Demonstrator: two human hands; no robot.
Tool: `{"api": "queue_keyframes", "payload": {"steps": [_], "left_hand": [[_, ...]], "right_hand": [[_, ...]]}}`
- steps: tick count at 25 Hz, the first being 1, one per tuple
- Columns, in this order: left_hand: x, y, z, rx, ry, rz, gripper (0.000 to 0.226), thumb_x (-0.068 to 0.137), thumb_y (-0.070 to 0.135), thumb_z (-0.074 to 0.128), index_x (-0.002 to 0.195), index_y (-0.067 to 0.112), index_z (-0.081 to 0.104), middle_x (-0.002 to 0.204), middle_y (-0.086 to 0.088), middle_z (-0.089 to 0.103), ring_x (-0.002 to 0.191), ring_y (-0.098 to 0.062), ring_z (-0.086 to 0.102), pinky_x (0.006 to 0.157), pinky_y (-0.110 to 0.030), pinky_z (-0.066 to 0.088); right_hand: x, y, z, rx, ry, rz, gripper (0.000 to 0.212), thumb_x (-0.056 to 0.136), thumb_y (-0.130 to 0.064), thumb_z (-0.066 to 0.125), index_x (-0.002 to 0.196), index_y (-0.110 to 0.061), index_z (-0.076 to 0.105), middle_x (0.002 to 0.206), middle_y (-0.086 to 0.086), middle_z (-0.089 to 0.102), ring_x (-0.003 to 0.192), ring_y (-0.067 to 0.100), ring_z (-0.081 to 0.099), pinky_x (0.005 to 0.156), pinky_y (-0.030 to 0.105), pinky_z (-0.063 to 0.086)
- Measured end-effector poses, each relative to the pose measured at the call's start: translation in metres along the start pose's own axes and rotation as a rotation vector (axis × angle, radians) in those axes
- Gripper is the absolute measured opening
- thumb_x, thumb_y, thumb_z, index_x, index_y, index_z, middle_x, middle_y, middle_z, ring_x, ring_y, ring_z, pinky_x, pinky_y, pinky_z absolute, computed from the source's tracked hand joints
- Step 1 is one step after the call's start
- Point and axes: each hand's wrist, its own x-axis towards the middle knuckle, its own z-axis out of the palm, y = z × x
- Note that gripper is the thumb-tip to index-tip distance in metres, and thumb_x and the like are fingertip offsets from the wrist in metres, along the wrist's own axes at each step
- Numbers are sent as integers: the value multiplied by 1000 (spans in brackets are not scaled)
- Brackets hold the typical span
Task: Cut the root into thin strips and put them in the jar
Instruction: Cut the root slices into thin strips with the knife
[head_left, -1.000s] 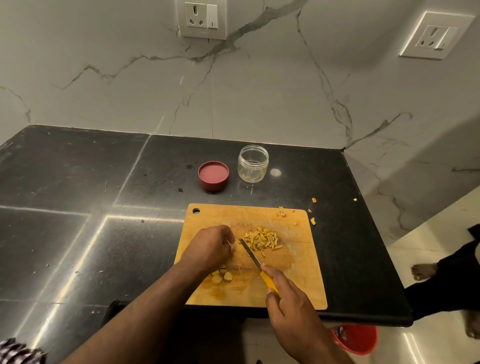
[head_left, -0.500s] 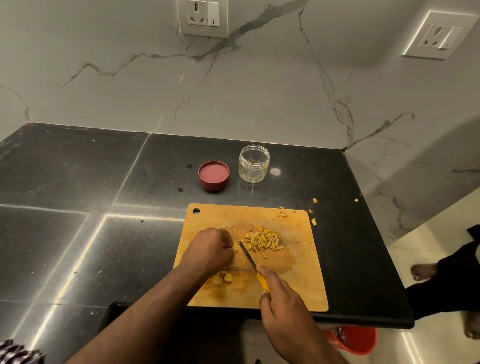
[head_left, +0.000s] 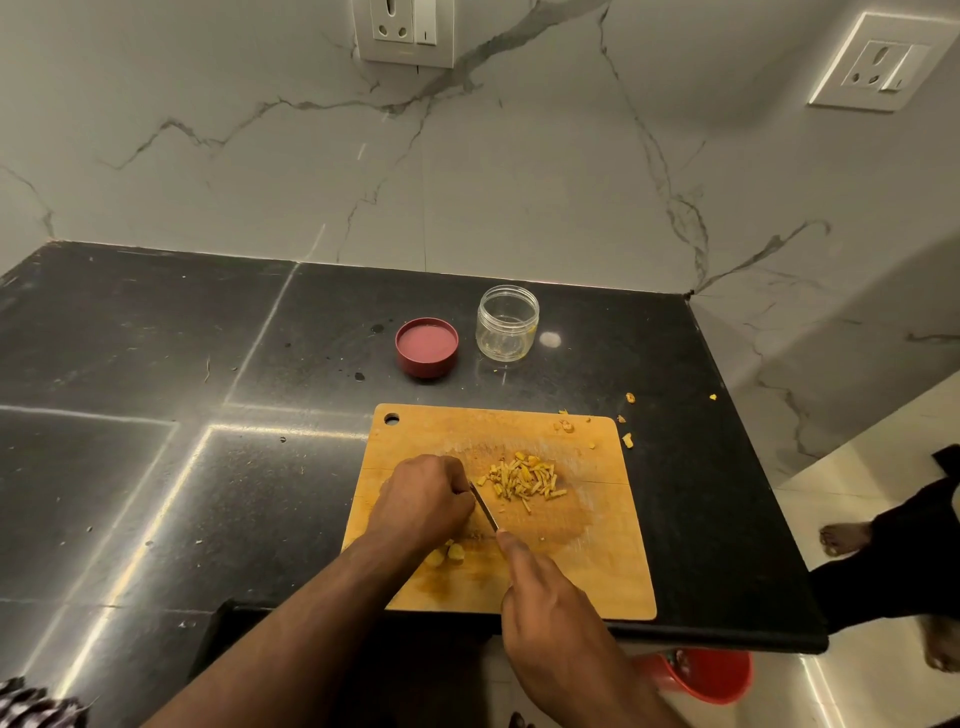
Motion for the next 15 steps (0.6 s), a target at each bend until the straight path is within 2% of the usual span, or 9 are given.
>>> {"api": "queue_keyframes", "payload": {"steps": [3, 8, 11, 15], "left_hand": [[1, 0, 1, 3, -7, -1, 9, 87, 24, 66, 78, 27, 68, 78, 10, 65, 72, -8, 62, 65, -33, 59], [1, -5, 1, -25, -25, 17, 7, 91, 22, 67, 90, 27, 72, 88, 10, 67, 79, -7, 61, 66, -26, 55], [0, -6, 2, -27, -12, 12, 10, 90, 21, 65, 94, 26, 73, 90, 10, 68, 81, -6, 62, 72, -29, 58], [-1, -6, 4, -41, 11, -16, 10, 89, 19, 65, 87, 26, 72, 84, 10, 68, 75, -8, 64, 70, -34, 61]], "right_hand": [[-10, 2, 0, 2, -8, 15, 52, 102, -30, 30, 152, -37, 18, 141, -9, 43, 116, 11, 52, 95, 27, 44], [-22, 4, -8, 26, 60, 47, 51, 102, -28, 34, 151, -38, 23, 136, -13, 46, 112, 7, 53, 93, 22, 44], [-15, -1, -11, 39, 55, 31, 51, 103, -29, 33, 152, -38, 20, 142, -13, 43, 118, 6, 50, 95, 19, 41], [-2, -8, -10, 15, 32, 7, 51, 103, -28, 32, 152, -36, 20, 144, -9, 43, 117, 9, 50, 93, 22, 41]]}}
